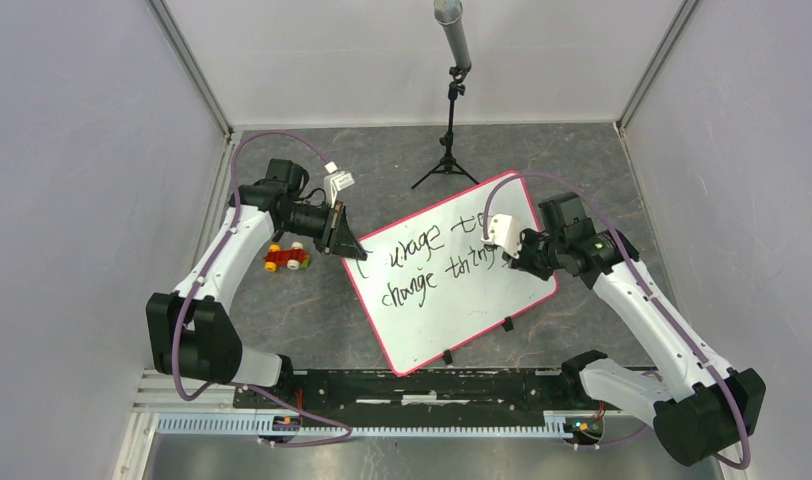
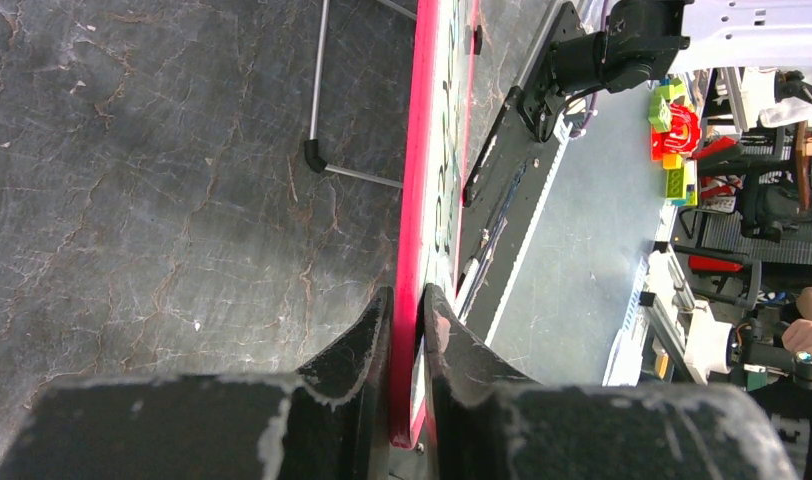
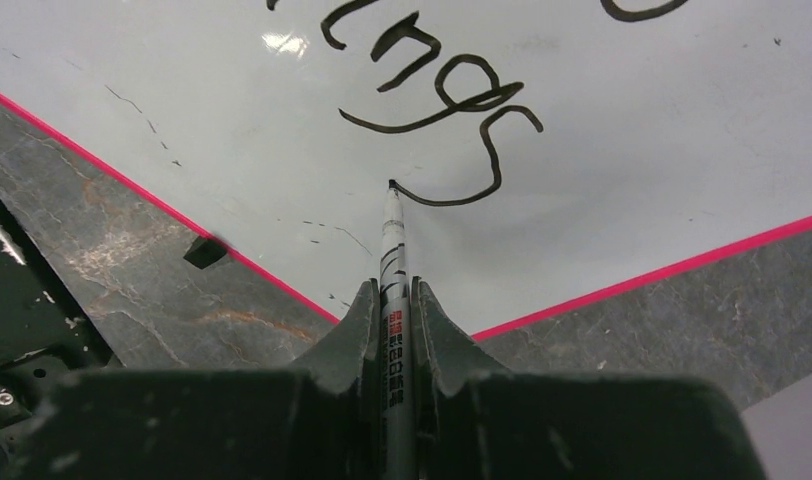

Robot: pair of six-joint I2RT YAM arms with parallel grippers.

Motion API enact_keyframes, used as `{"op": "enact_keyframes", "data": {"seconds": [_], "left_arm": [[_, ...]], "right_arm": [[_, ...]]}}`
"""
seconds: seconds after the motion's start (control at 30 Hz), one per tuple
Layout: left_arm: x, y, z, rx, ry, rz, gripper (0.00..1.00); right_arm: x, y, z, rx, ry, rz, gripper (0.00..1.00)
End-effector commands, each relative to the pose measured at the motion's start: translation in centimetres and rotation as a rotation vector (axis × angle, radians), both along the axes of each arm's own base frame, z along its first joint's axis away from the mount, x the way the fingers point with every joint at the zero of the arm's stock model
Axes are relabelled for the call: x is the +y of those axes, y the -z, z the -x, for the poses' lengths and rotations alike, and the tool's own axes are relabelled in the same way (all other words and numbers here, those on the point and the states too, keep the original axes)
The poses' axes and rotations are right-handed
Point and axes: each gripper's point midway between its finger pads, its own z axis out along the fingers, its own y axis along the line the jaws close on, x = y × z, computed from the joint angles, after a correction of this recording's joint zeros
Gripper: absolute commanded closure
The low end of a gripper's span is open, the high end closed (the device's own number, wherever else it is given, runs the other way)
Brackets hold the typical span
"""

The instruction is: Write a sentence on the whiteboard

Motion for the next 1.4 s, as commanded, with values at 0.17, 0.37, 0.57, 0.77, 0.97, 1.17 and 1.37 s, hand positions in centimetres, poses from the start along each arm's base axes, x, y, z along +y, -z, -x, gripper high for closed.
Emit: {"op": "enact_keyframes", "data": {"seconds": [0.17,0.37,0.57,0.77,0.97,1.17,1.37], "left_arm": [[0.2,1.3,-0.7,-0.082,0.034,-0.069,0.98],[0.2,1.2,-0.7,-0.086,0.034,-0.07,0.98],[0.2,1.2,-0.7,-0.084,0.034,-0.067,0.98],[0.2,1.2,-0.8,-0.082,0.033,-0.067,0.98],[0.2,1.2,-0.7,-0.083,0.032,-0.068,0.98],[0.2,1.4,-0.7,-0.08,0.032,-0.074,0.98],[0.2,1.3,-0.9,-0.08,0.032,-0.071,0.98]], "right_arm": [[2.6,-3.5,-0.8,-0.076,-0.038,-0.151,1.0],[1.4,-4.4,-0.9,-0.109,-0.023,-0.096,1.0],[-0.5,-4.3,-0.9,-0.134,0.02,-0.006,1.0],[-2.4,-3.2,-1.8,-0.181,0.084,0.075,1.0],[-2.5,-1.7,-2.1,-0.174,0.091,0.09,1.0],[-2.5,-0.8,-2.4,-0.176,0.099,0.089,1.0],[-2.7,-0.8,-2.2,-0.167,0.097,0.105,1.0]]}}
